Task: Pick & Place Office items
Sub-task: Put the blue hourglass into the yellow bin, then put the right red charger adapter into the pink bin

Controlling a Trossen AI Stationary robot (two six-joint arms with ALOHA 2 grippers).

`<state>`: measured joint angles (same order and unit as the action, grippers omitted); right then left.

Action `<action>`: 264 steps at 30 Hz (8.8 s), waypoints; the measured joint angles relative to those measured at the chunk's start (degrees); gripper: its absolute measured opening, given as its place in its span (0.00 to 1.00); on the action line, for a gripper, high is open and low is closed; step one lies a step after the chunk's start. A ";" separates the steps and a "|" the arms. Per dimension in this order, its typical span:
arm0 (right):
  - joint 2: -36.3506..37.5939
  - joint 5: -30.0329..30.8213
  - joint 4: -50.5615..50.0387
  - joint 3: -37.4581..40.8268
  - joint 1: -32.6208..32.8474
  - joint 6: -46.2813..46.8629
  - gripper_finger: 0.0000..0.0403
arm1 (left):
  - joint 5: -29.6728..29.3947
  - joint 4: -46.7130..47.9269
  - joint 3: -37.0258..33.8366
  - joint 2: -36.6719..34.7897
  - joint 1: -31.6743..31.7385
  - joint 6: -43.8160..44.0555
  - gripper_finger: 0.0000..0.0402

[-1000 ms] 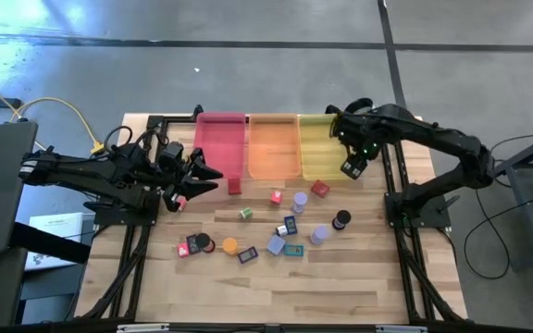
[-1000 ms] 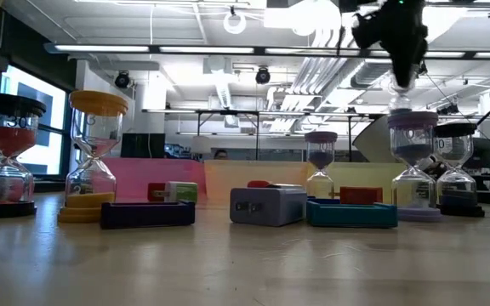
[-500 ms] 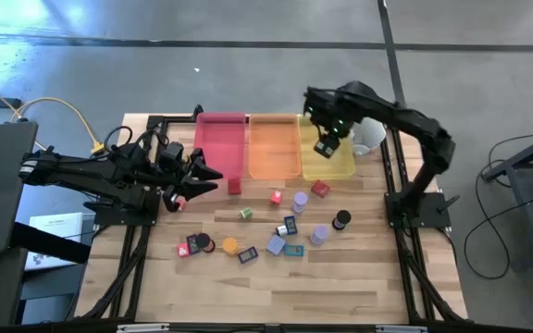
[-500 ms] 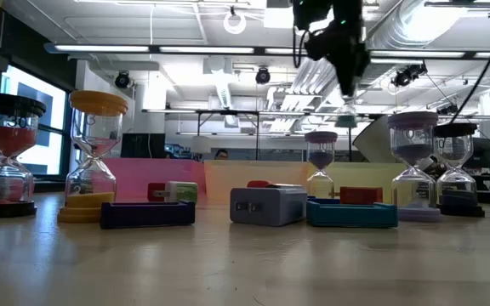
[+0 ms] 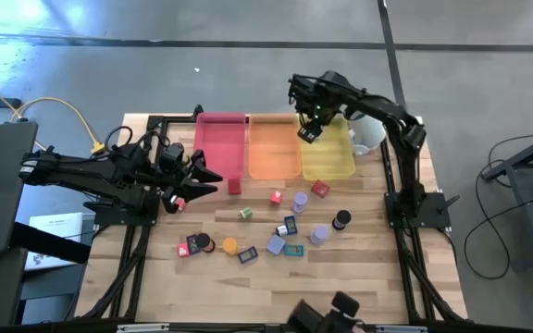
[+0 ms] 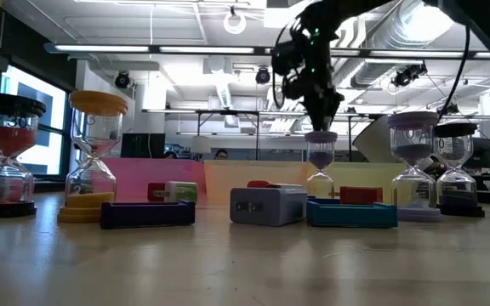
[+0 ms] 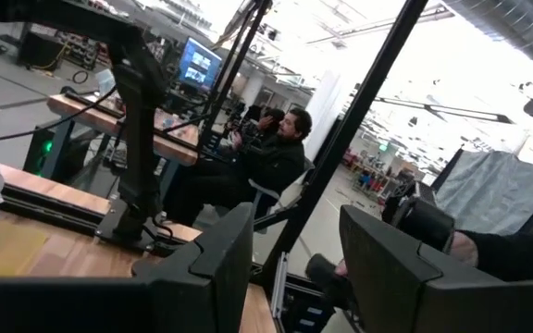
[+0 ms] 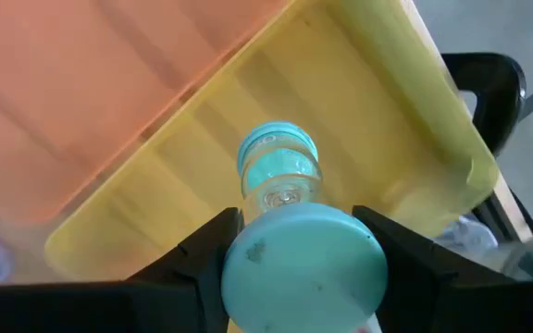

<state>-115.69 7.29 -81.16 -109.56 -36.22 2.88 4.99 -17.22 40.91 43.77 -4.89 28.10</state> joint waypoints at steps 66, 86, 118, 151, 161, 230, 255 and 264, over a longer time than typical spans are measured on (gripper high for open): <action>22.34 -16.39 -2.41 -1.95 -0.87 6.33 0.71 | -8.68 3.17 -0.06 0.00 0.09 -5.62 0.40; 47.02 -4.68 -8.85 -1.92 29.30 38.11 0.71 | -16.98 -13.99 -0.07 7.43 -2.83 -4.05 0.62; 48.02 27.53 -6.39 28.63 61.33 73.49 0.71 | -24.37 -32.14 -0.07 16.71 -20.81 -7.55 0.65; 31.56 1.36 22.21 47.74 36.39 43.18 0.71 | -23.84 -23.73 -0.04 11.80 -21.55 -7.06 0.65; 23.35 0.22 23.84 47.71 34.68 37.74 0.71 | -23.85 -23.70 -0.04 11.80 -21.55 -7.06 0.65; 17.73 0.38 27.74 47.81 28.06 28.14 0.71 | -23.87 -23.68 -0.04 11.82 -23.91 -7.10 0.65; 18.74 1.39 28.98 47.74 26.68 18.99 0.71 | -23.87 -23.68 -0.04 11.82 -23.91 -5.53 0.65; 18.74 0.81 31.88 50.28 26.22 18.22 0.71 | -23.87 -23.68 -0.04 11.82 -23.93 -5.38 0.65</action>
<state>-96.95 8.10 -49.28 -59.28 -10.01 21.10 -18.87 -40.91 40.87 55.59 -28.81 22.72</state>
